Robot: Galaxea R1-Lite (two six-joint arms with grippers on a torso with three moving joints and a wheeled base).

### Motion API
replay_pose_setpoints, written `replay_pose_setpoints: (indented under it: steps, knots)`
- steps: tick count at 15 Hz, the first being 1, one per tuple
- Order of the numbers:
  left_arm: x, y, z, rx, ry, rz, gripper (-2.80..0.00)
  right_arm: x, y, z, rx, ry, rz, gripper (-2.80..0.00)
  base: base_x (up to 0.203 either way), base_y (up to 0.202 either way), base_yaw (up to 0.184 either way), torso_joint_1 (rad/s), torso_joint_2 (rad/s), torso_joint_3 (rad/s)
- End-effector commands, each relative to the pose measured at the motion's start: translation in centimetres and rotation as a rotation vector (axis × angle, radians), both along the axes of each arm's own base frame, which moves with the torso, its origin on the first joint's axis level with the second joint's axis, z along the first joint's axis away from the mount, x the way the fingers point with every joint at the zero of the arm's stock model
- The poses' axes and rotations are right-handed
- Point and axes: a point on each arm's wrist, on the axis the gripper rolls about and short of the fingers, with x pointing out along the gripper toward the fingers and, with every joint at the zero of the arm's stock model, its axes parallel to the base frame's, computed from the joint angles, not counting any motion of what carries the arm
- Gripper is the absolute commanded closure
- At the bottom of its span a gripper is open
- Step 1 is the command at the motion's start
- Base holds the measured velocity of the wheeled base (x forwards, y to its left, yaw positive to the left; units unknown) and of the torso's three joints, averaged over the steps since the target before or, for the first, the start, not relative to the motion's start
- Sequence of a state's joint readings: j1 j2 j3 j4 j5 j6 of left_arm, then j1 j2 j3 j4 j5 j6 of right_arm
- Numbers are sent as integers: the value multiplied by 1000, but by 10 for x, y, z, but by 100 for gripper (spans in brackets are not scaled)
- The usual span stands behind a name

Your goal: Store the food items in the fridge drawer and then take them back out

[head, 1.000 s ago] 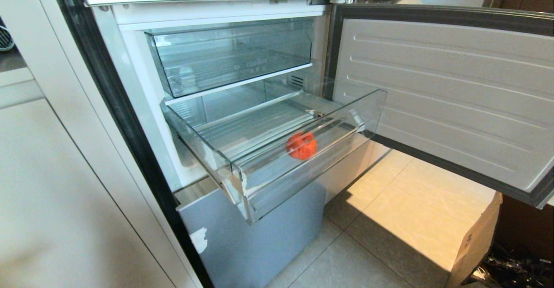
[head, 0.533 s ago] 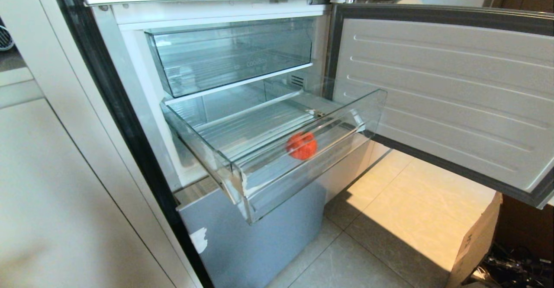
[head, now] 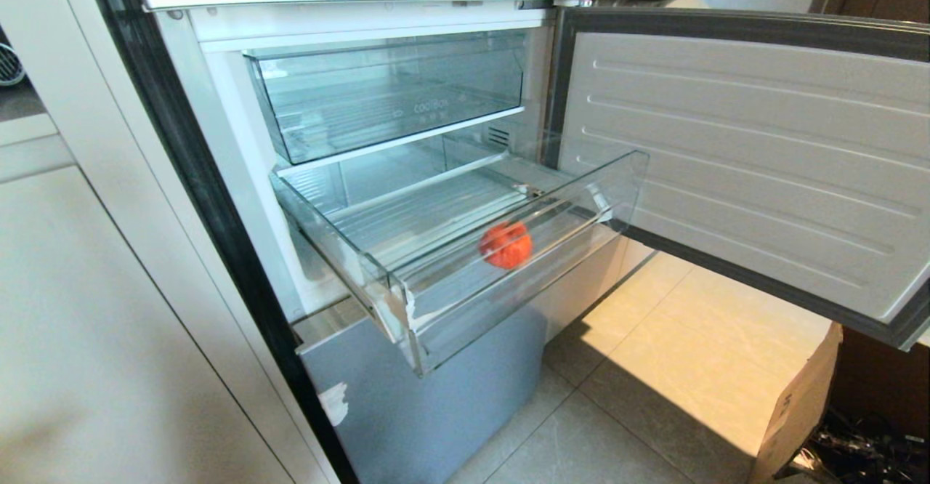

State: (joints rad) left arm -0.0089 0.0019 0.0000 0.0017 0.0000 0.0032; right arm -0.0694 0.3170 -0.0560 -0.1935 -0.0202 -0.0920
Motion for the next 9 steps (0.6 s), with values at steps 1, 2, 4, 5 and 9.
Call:
replay_pose_setpoints:
  steps: [1, 2, 4, 5, 9]
  knots:
    - [0, 0, 0, 0, 1, 0, 0, -24, 1, -26, -6, -86, 58, 0, 0, 0, 0, 0, 0, 0]
    - [0, 0, 0, 0, 1, 0, 0, -28, 1, -32, 2, -100, 73, 0, 0, 0, 0, 0, 0, 0]
    - [0, 0, 0, 0, 1, 0, 0, -28, 1, -38, 80, -82, 85, 0, 0, 0, 0, 0, 0, 0]
    - [0, 0, 0, 0, 1, 0, 0, -28, 1, -38, 84, -78, 81, 0, 0, 0, 0, 0, 0, 0]
    - [0, 0, 0, 0, 1, 0, 0, -28, 1, -38, 85, -78, 81, 0, 0, 0, 0, 0, 0, 0]
